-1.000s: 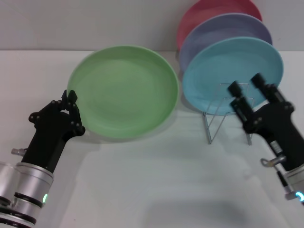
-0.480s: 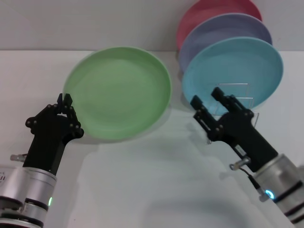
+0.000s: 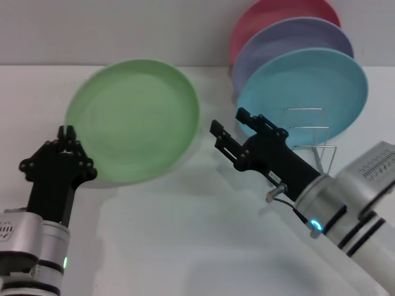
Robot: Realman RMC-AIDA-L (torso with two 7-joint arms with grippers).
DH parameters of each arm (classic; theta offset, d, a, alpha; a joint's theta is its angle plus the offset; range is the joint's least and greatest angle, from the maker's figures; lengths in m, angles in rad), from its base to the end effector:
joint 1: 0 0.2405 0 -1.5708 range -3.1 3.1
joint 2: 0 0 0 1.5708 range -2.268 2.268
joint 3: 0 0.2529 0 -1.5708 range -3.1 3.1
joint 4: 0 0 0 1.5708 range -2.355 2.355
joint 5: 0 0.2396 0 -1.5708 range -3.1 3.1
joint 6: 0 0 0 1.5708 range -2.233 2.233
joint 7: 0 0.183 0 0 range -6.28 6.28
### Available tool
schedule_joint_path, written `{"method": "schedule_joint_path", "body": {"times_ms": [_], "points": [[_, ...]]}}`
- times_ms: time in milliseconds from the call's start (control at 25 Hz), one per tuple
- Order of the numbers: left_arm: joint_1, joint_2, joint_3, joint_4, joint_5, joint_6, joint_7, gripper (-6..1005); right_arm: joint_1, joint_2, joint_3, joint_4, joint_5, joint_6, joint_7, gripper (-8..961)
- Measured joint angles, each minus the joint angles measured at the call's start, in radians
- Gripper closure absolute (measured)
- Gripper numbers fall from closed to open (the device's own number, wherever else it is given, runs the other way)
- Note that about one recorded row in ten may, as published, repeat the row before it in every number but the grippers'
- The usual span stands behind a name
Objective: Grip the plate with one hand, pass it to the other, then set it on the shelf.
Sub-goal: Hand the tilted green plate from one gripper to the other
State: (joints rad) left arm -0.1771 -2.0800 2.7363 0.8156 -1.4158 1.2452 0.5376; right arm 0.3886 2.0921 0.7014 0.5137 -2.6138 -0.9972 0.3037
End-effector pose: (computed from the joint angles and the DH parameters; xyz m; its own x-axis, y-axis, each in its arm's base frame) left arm -0.2608 0.3009 -0.1028 0.7067 -0.0337 0.7067 0.7059 -0.0337 -0.7075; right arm 0.2197 0.3506 -0.1436 0.5923 -0.0916 -0.8005 -0.6752 -0.5986 -0.4311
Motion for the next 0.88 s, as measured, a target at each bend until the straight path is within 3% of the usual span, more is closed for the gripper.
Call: {"method": "schedule_joint_path", "body": {"times_ms": [880], "points": [[0.012,0.0,0.106,0.155,-0.269,0.119,0.26,907,0.134,-0.003,-0.003,0.001,0.0,0.198,0.015,329]]}}
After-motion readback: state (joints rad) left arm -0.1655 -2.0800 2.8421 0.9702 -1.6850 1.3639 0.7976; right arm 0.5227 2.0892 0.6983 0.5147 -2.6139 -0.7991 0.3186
